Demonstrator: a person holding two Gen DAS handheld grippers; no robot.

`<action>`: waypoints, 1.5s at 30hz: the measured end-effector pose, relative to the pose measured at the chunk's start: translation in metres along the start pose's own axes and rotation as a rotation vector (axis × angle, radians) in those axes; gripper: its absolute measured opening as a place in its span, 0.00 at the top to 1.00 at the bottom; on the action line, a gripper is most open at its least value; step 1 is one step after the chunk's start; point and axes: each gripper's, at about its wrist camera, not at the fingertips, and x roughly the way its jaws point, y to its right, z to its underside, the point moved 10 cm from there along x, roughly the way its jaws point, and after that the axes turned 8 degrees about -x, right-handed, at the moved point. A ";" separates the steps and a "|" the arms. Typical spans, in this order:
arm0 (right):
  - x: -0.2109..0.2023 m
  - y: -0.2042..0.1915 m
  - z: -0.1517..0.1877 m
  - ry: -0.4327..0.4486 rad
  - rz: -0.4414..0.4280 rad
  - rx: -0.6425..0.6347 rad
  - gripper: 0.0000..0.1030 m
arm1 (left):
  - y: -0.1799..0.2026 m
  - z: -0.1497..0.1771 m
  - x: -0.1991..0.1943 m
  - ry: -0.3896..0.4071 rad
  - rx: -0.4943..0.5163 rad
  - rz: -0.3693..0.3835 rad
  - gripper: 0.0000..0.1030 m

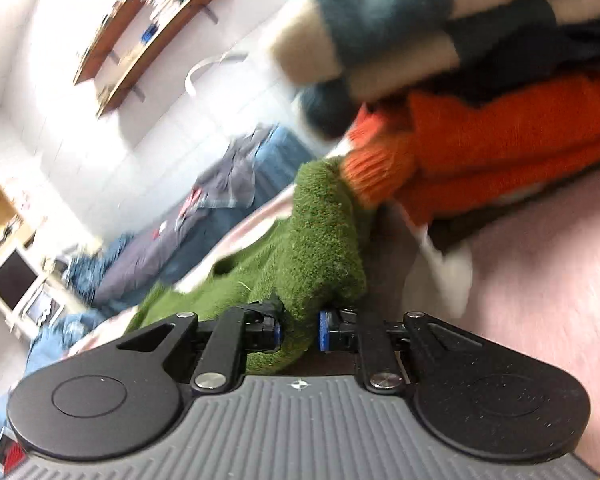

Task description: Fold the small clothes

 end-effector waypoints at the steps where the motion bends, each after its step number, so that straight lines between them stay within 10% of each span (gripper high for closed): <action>1: -0.001 0.005 0.010 -0.024 0.005 0.026 0.72 | 0.001 0.004 0.000 -0.010 0.013 0.005 0.89; 9: -0.015 0.032 0.036 -0.069 0.041 0.121 0.72 | 0.002 0.012 -0.006 -0.065 -0.075 0.084 0.78; 14: -0.021 0.034 0.033 -0.059 0.063 0.091 0.50 | 0.009 -0.001 -0.058 -0.005 -0.202 0.203 0.26; 19: -0.001 0.029 0.033 -0.054 0.050 0.108 0.20 | 0.044 -0.026 -0.112 0.079 -0.242 0.343 0.05; 27: -0.001 0.036 0.031 -0.045 0.066 0.158 0.25 | 0.084 -0.073 -0.139 0.146 -0.282 0.465 0.11; 31: -0.004 0.041 0.032 -0.054 0.076 0.150 0.43 | 0.060 -0.092 -0.101 0.070 -0.436 0.439 0.41; 35: -0.003 0.039 0.033 -0.059 0.082 0.128 0.45 | 0.066 -0.090 -0.061 -0.066 -0.500 0.488 0.47; 39: -0.001 0.038 0.033 -0.068 0.084 0.107 0.45 | 0.100 -0.077 -0.047 -0.083 -0.375 0.478 0.36; 45: 0.002 0.036 0.031 -0.067 0.086 0.111 0.41 | 0.094 -0.068 -0.035 -0.111 -0.458 0.446 0.10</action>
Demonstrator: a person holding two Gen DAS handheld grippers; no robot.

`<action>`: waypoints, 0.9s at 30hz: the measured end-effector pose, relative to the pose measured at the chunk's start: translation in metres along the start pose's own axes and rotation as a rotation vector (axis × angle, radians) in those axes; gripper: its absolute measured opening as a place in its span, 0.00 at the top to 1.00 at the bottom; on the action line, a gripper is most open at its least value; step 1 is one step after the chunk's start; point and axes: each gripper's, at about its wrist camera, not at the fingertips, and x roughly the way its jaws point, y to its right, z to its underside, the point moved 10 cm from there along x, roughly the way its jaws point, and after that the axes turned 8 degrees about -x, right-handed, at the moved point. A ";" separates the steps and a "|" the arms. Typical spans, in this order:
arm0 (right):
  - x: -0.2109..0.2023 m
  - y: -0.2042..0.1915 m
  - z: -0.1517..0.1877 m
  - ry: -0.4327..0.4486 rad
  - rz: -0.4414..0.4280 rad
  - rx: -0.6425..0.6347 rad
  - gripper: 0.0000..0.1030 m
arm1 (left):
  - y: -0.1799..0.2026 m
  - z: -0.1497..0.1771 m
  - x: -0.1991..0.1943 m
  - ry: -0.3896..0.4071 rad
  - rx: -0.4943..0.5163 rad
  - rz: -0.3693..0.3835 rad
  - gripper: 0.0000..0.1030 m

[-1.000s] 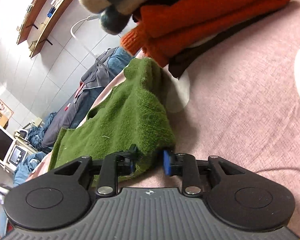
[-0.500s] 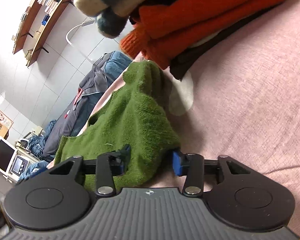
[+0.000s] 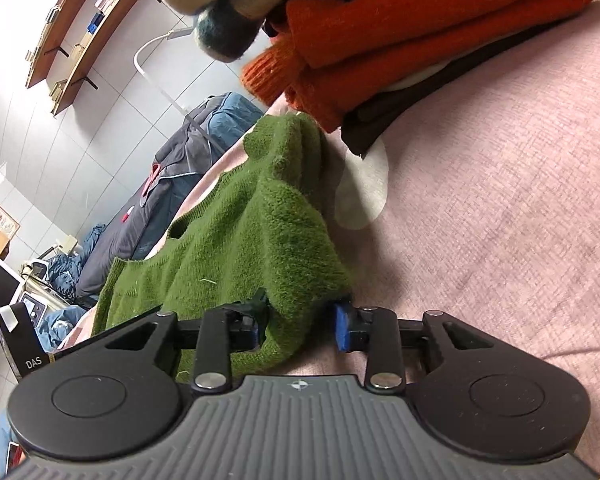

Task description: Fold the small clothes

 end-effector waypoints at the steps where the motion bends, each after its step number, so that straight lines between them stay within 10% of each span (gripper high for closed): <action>1: 0.001 0.000 0.000 0.001 0.002 0.002 0.40 | -0.002 0.000 0.000 -0.007 -0.011 0.005 0.09; 7: 0.012 -0.005 -0.004 0.001 0.019 -0.001 0.33 | -0.004 -0.003 0.005 -0.008 -0.013 -0.011 0.05; 13: 0.008 -0.019 -0.017 0.062 0.017 -0.036 0.61 | -0.006 -0.003 0.008 -0.013 -0.034 0.005 0.00; 19: 0.023 -0.114 -0.063 0.130 -0.163 -0.182 0.64 | -0.018 -0.007 -0.001 -0.009 -0.074 0.009 0.01; 27: 0.105 -0.267 -0.045 0.000 -0.411 -0.404 0.64 | -0.128 -0.001 -0.088 0.094 -0.139 -0.253 0.00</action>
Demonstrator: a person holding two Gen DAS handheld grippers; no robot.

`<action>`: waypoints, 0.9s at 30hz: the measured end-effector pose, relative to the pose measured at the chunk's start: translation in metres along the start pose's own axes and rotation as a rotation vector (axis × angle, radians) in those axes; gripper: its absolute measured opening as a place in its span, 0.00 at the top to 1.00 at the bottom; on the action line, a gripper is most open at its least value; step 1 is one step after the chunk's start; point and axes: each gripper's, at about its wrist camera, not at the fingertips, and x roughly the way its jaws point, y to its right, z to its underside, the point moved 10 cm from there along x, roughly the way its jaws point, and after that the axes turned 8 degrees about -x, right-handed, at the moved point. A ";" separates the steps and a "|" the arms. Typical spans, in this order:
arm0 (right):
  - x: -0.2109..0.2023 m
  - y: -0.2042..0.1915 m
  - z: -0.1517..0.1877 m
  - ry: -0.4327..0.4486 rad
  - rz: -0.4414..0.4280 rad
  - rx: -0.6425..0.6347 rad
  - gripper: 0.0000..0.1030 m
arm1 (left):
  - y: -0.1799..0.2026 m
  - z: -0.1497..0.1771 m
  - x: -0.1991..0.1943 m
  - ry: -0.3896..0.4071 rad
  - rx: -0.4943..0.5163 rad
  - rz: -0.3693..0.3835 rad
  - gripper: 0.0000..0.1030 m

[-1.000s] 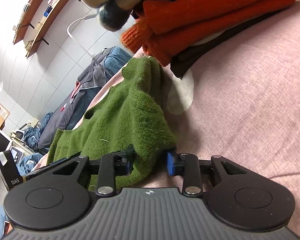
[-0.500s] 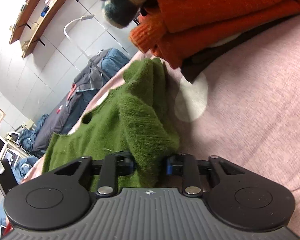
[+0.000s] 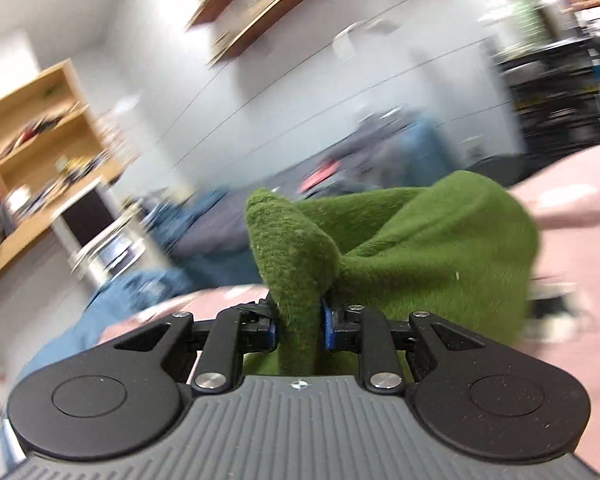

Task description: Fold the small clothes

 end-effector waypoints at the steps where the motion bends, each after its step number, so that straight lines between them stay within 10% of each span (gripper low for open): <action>1: 0.016 -0.016 0.006 -0.024 -0.029 -0.020 0.64 | -0.019 0.003 -0.003 -0.012 -0.032 -0.029 0.00; 7: 0.076 -0.079 0.070 -0.201 -0.087 -0.165 0.65 | -0.084 0.020 -0.007 -0.050 -0.181 -0.094 0.00; 16: 0.085 -0.068 0.117 -0.382 -0.136 -0.153 0.63 | -0.075 0.015 -0.019 -0.008 -0.193 -0.045 0.01; 22: 0.049 -0.062 0.089 -0.290 -0.268 -0.096 0.25 | -0.072 0.017 -0.028 -0.026 -0.207 -0.027 0.01; 23: 0.041 -0.060 0.078 -0.248 -0.257 -0.093 0.05 | -0.075 0.020 -0.029 -0.041 -0.224 -0.011 0.01; 27: 0.001 -0.038 0.037 -0.116 -0.211 -0.099 0.00 | -0.076 0.024 -0.028 -0.079 -0.344 0.078 0.01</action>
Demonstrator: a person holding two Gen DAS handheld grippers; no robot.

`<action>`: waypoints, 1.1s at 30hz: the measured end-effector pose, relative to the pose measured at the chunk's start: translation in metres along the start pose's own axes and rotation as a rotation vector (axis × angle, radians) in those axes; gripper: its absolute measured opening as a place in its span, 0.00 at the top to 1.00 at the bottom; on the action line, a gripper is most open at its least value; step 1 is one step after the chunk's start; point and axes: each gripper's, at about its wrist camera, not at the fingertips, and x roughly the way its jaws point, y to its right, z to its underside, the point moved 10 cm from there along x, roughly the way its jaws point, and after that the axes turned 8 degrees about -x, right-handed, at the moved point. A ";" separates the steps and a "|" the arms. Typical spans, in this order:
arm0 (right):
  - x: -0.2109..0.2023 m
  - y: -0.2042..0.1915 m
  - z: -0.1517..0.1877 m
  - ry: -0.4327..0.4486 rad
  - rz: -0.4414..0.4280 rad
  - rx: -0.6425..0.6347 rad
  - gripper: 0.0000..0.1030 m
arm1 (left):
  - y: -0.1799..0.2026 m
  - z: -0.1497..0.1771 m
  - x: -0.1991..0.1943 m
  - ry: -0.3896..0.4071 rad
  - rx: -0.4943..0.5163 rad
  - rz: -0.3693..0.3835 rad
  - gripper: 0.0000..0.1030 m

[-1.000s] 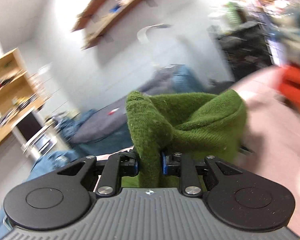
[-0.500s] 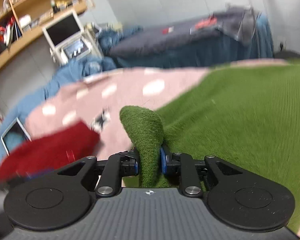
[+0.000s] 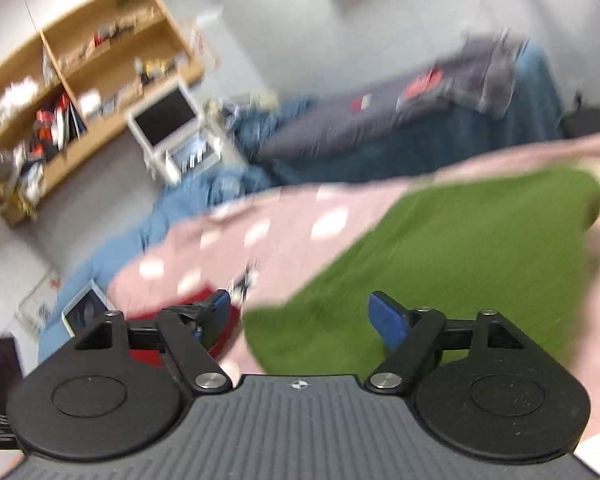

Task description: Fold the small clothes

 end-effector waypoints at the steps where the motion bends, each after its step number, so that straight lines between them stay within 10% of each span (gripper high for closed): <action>1: -0.005 0.008 -0.003 0.007 0.035 -0.007 0.00 | 0.003 0.000 0.002 -0.008 -0.030 0.029 0.01; 7: -0.027 0.088 0.022 -0.023 0.236 0.157 0.00 | 0.026 0.019 0.044 -0.145 -0.211 0.149 0.01; 15: -0.007 0.125 0.065 -0.045 0.122 0.467 0.00 | 0.020 0.047 0.095 -0.236 -0.583 0.348 0.01; 22: 0.008 0.127 0.061 -0.027 0.030 0.553 0.00 | 0.020 0.032 0.130 -0.141 -0.559 0.402 0.02; 28: 0.025 0.126 0.053 -0.044 0.059 0.488 0.00 | 0.024 0.015 0.151 -0.115 -0.564 0.391 0.47; 33: 0.020 0.112 0.046 -0.033 0.115 0.397 0.15 | 0.035 0.005 0.125 -0.028 -0.427 0.338 0.65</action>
